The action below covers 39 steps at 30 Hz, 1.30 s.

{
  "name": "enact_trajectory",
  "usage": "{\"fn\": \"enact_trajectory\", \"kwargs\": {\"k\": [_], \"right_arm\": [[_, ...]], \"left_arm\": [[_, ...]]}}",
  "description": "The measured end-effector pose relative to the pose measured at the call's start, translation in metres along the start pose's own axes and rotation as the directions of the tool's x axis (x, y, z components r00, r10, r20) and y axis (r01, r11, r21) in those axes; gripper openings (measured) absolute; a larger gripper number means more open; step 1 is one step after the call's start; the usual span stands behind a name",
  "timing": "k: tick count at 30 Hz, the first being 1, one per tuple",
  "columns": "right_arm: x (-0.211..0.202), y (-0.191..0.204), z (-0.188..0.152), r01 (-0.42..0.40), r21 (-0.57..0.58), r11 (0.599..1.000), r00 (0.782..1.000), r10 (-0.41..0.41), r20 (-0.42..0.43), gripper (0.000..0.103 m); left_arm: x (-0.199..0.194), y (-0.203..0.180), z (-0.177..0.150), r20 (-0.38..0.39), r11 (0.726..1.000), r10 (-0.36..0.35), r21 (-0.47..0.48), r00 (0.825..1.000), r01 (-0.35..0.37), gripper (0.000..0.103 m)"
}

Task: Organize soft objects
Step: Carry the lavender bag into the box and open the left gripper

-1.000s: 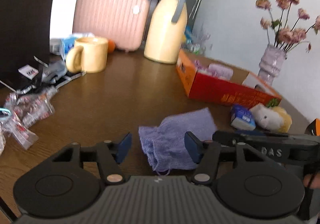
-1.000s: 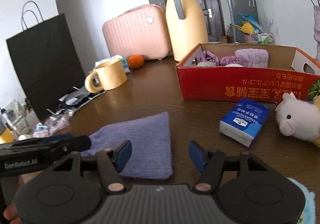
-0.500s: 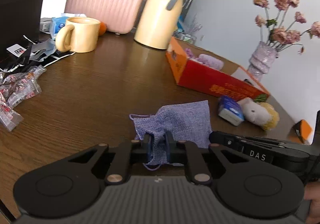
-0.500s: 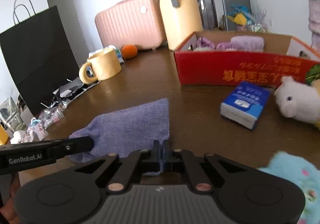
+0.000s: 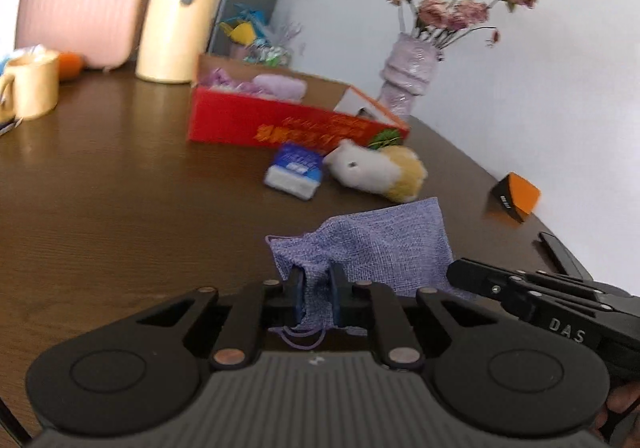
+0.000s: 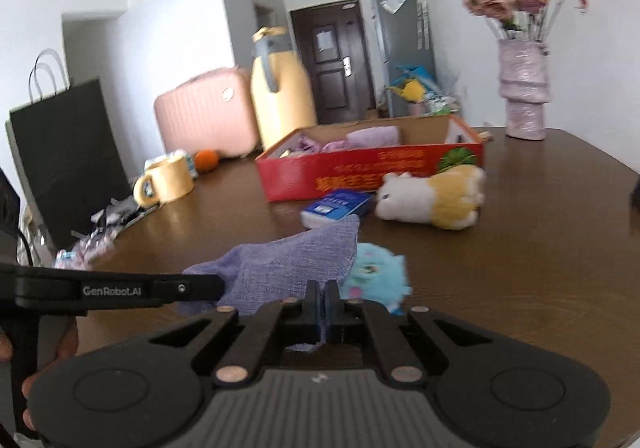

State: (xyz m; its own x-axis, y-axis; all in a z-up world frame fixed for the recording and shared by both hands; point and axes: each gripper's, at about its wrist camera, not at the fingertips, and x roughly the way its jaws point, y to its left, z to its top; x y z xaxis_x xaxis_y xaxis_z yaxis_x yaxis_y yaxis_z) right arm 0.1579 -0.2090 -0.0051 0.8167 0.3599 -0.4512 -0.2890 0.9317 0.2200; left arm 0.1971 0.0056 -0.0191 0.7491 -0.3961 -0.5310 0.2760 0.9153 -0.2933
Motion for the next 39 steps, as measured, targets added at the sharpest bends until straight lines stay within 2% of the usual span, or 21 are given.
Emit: {"fn": "enact_trajectory", "kwargs": {"k": [5,9,12,15,17,20,22,25,28,30,31,32,35,39], "right_arm": [[-0.007,-0.018,0.006,-0.007,0.041,0.999,0.999,0.005,0.045,0.002],[0.006,-0.033,0.026,-0.001,0.036,0.999,0.997,-0.001,0.071,0.002],[0.027,-0.048,0.067,0.002,0.007,1.000,0.994,-0.003,0.111,0.002],[0.071,-0.072,0.128,0.018,-0.020,1.000,0.992,-0.015,0.128,0.002],[0.114,-0.088,0.166,0.019,-0.022,1.000,0.996,-0.018,0.083,0.002],[0.195,-0.116,0.212,0.009,0.011,1.000,0.999,-0.009,-0.042,0.002],[0.246,-0.126,0.231,0.051,-0.012,0.999,0.991,-0.052,-0.124,0.002],[0.304,-0.137,0.242,0.048,0.007,0.999,0.968,-0.045,-0.246,0.002],[0.340,-0.136,0.240,0.059,-0.009,0.998,0.947,-0.059,-0.317,0.004],[0.352,-0.133,0.235,0.061,-0.021,0.998,0.934,-0.065,-0.350,0.009],[0.355,-0.133,0.232,0.065,-0.018,0.998,0.929,-0.067,-0.363,0.009],[0.356,-0.132,0.231,0.067,-0.021,0.998,0.928,-0.070,-0.367,0.010],[0.340,-0.128,0.231,0.072,-0.037,0.997,0.936,-0.080,-0.341,0.012],[0.295,-0.126,0.254,0.075,-0.053,0.996,0.958,-0.087,-0.273,0.014]], "left_arm": [[-0.003,-0.015,0.020,0.038,0.999,-0.021,0.026,0.999,0.020,0.013],[0.016,-0.023,0.064,0.085,0.998,-0.044,0.045,0.995,0.040,0.013],[0.052,-0.027,0.118,0.113,0.996,-0.061,0.069,0.992,0.053,0.013],[0.119,-0.017,0.179,0.067,0.999,-0.021,0.044,0.998,0.018,0.013],[0.167,-0.004,0.209,0.008,1.000,0.015,-0.021,1.000,-0.014,0.013],[0.235,0.017,0.240,-0.101,0.996,0.062,-0.061,0.993,-0.068,0.013],[0.269,0.026,0.248,-0.146,0.990,0.128,-0.032,0.981,-0.134,0.013],[0.297,0.035,0.245,-0.199,0.978,0.206,0.042,0.958,-0.202,0.015],[0.305,0.039,0.237,-0.220,0.972,0.230,0.100,0.948,-0.212,0.024],[0.301,0.039,0.234,-0.215,0.971,0.230,0.114,0.949,-0.209,0.029],[0.296,0.040,0.235,-0.206,0.972,0.226,0.112,0.952,-0.206,0.040],[0.293,0.037,0.238,-0.194,0.972,0.226,0.116,0.955,-0.206,0.045],[0.265,0.029,0.251,-0.137,0.966,0.238,0.138,0.961,-0.220,0.045],[0.209,0.015,0.269,-0.052,0.963,0.240,0.137,0.969,-0.231,0.045]]}}
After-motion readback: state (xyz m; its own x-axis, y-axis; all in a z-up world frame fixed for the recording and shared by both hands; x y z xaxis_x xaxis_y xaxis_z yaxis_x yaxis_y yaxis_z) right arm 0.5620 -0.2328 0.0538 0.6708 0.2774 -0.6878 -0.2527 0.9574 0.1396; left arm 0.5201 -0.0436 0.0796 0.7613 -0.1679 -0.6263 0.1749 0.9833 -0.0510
